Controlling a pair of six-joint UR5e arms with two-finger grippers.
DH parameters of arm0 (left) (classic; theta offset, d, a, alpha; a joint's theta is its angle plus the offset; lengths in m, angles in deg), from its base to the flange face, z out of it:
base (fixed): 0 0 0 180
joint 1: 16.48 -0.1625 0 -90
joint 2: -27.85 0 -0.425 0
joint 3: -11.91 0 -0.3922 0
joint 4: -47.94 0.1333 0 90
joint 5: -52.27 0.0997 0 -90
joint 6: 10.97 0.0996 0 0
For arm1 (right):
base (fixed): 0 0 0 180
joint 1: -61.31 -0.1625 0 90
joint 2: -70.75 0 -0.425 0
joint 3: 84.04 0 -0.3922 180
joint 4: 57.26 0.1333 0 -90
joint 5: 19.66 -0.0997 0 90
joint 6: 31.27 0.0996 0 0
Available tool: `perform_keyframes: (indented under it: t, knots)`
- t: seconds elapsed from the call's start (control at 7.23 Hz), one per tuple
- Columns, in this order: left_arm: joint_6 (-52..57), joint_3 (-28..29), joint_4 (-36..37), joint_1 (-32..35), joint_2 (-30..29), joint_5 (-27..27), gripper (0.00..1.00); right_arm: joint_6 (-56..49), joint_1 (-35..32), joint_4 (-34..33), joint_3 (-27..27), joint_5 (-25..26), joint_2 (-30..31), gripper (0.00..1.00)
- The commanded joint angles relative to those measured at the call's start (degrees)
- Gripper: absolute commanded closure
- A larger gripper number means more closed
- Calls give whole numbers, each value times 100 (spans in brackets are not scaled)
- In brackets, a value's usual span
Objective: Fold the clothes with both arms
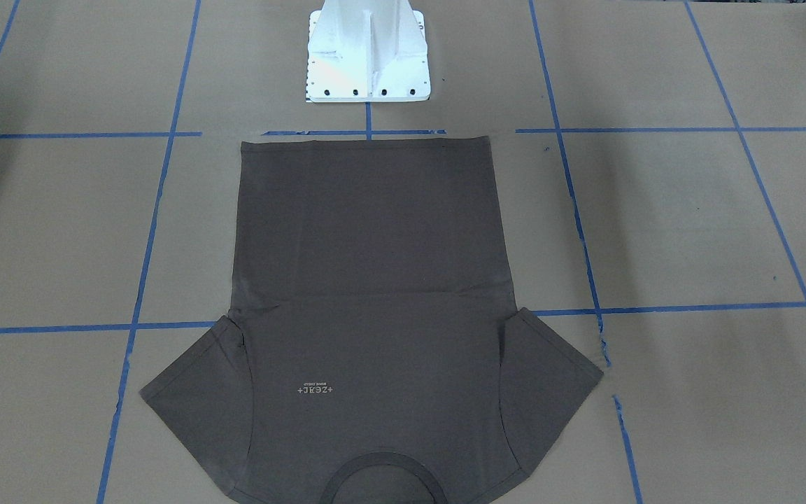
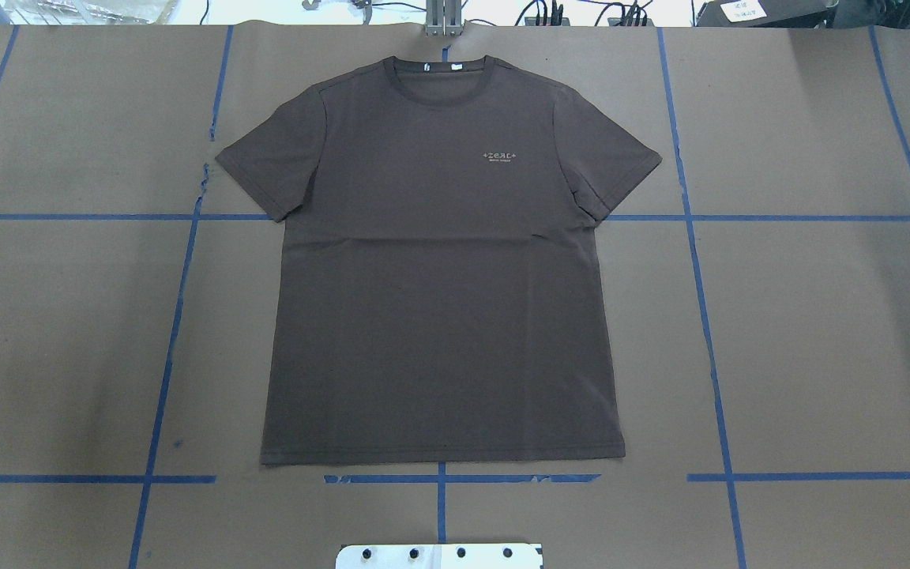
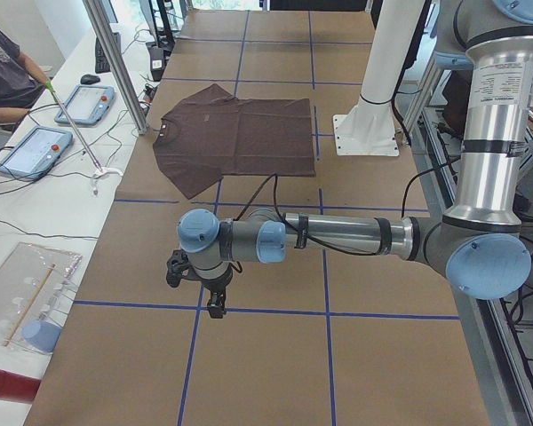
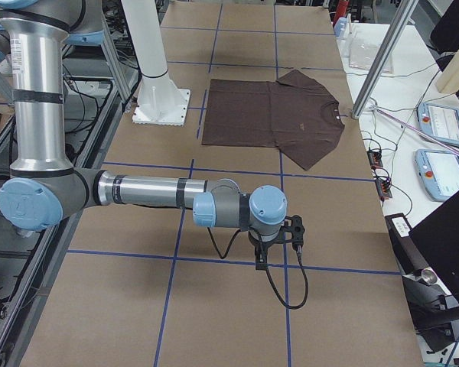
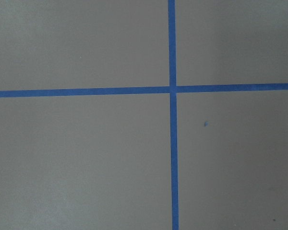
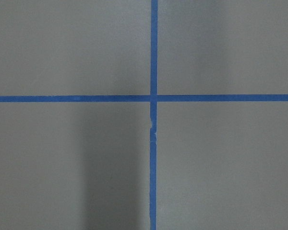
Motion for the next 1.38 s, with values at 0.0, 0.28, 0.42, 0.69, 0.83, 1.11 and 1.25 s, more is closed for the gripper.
perform_keyframes:
  t: [0.0,0.28,0.42,0.69,0.83,1.11,1.25]
  knots:
    - [-7,-9,-2,6,0,9,0,-36,-34,9,-23,-133,-21,0]
    - [-16,-79,-71,-11,-209,27,0,105,384,61,2,-125,-448,0]
    - [-25,-132,-211,-11,-567,-8,0,183,744,79,3,-81,-852,0]
    - [-42,-238,-1110,-151,-817,-209,0,210,1291,62,344,-81,-1583,0]
    - [-94,-229,-1718,-256,-652,-219,0,245,1571,375,528,-89,-1882,0]
    - [-95,-133,-1830,-415,-807,-192,0,2046,2159,1094,1186,-55,-2671,0]
    - [-69,7,-1821,-607,-1026,-167,0,2865,2546,1542,1894,59,-3276,0]
